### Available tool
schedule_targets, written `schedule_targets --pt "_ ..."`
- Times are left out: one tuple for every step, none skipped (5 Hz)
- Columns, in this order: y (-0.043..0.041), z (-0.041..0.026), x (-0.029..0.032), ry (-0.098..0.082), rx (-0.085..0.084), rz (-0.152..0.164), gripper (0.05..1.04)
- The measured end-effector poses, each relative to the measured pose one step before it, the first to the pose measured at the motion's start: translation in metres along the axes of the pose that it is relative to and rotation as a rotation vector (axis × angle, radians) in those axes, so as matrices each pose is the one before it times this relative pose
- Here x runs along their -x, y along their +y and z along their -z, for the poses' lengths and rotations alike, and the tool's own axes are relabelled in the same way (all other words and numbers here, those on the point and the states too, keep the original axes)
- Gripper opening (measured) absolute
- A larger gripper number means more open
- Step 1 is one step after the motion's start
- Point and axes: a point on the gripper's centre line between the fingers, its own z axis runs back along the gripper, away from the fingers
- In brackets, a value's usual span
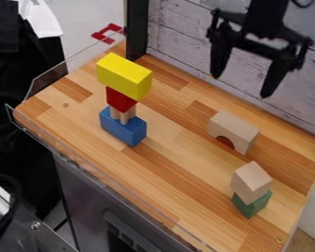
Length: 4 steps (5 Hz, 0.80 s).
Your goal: Move the arch to the top
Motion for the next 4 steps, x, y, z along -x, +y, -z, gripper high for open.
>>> schedule_targets --pt "-0.00802 0.00329 0.01247 -0.0185 -0.0035 0.2533 1.0" --pt "-0.0058 0.00591 0.00666 0.0037 0.0127 0.2519 0.999" --pt "-0.00334 0.00046 -0.00028 0.0016 0.0011 0.0394 0.999" --pt "-0.00361 0.00198 -0.00325 -0.0054 0.0118 -0.0578 0.999"
